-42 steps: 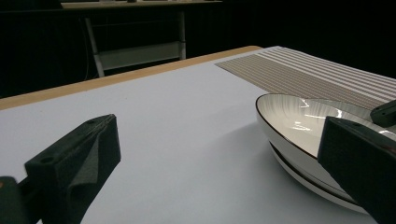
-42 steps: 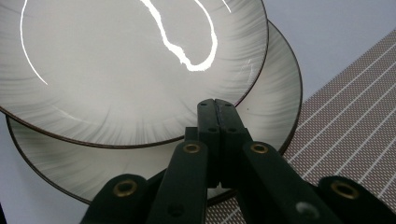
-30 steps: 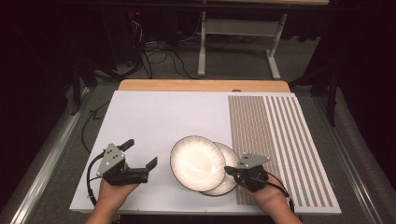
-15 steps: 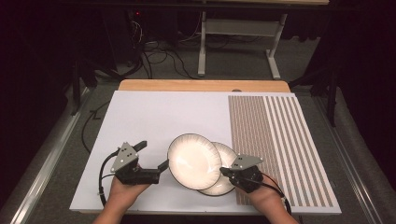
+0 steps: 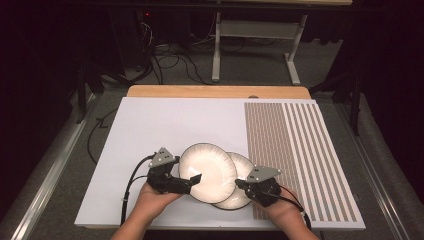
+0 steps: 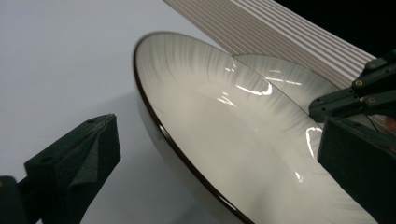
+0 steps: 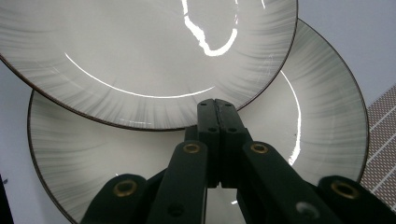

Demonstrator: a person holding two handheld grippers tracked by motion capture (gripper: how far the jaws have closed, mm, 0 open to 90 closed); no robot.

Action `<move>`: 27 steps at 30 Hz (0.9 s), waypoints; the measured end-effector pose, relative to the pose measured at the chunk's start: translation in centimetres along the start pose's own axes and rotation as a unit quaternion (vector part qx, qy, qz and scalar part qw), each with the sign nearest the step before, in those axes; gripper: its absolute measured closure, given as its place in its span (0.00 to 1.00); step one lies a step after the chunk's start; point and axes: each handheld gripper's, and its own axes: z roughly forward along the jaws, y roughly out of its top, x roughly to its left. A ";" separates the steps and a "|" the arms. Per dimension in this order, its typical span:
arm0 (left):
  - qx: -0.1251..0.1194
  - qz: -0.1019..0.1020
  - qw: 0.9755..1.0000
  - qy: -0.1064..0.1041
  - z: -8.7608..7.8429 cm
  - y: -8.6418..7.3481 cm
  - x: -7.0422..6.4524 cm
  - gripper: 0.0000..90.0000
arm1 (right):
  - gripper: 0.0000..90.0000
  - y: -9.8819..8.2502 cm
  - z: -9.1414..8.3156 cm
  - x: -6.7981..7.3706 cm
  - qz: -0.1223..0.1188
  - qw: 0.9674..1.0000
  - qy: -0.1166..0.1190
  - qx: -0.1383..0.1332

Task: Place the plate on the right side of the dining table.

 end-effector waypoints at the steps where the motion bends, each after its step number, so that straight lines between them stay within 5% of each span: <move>1: 0.009 -0.001 1.000 -0.001 0.2 -0.1 -0.1 0.00 | 1.00 0.0 0.0 0.0 0.002 1.000 0.000 -0.002; 8: 0.047 -0.034 0.998 -0.023 0.9 -0.7 -0.2 0.06 | 1.00 0.1 0.0 0.1 0.005 1.000 -0.001 0.001; 18: 0.074 -0.074 0.993 -0.045 0.7 -0.4 -0.3 0.36 | 1.00 0.1 0.0 0.1 -0.002 1.000 -0.001 -0.003; 21: 0.084 -0.079 0.992 -0.041 0.7 -0.4 -0.3 0.46 | 1.00 0.2 0.0 0.1 0.003 1.000 -0.003 0.001; 27: 0.089 -0.109 0.989 -0.035 0.7 -0.2 0.0 0.52 | 1.00 0.1 0.0 0.2 0.000 1.000 -0.007 -0.001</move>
